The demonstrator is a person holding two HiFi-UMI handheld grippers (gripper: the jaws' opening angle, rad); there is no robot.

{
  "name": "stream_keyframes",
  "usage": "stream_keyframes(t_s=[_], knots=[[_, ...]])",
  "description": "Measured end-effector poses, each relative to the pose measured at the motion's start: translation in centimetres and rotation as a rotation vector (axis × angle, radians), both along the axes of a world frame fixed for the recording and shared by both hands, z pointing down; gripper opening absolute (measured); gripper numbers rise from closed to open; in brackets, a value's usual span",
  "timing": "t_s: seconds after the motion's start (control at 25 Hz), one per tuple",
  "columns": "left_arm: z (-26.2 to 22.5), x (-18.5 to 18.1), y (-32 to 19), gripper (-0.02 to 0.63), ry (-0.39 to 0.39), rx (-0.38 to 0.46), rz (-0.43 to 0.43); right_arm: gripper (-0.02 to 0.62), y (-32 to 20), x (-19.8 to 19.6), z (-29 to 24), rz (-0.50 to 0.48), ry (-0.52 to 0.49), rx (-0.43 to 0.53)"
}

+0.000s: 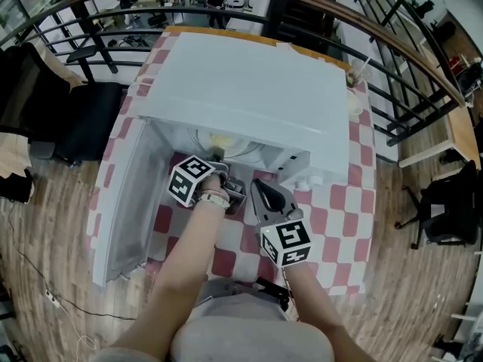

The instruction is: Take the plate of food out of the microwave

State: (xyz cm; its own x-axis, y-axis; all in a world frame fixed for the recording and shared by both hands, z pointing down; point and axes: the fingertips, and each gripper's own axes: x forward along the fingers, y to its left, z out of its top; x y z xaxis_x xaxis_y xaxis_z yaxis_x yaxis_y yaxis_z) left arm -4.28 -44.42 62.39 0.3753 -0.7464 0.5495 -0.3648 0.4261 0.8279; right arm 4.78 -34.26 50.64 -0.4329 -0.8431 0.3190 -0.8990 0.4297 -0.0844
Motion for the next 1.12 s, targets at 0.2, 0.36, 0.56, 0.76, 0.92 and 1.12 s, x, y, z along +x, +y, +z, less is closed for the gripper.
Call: stream_keyframes(t_s=[0.2,0.36,0.56,0.76,0.92,1.12], knots=[[-0.2,-0.1,0.4,0.149,0.012,0.016,0.009,0.026,0.1,-0.5,-0.2,-0.006,-0.003,0.005],[-0.3,-0.4,0.9,0.139,0.029,0.025,0.013,0.026,0.3,-0.8,-0.3,-0.005,-0.005,0.008],[-0.7,-0.6,1.1,0.105,0.043,0.054,0.021,0.026,0.7,-0.8,-0.1,0.003,-0.008,0.005],[-1.3,-0.5,0.7,0.041,0.052,0.087,0.033,0.026,0.9,-0.6,-0.2,0.012,-0.013,0.006],[-1.4,-0.4,0.8,0.037,0.078,0.077,0.020,0.026,1.0,0.0,-0.6,0.023,-0.015,0.011],[-1.6,-0.4,1.0,0.032,0.095,0.073,0.014,0.026,1.1,0.3,-0.7,0.034,-0.020,0.015]])
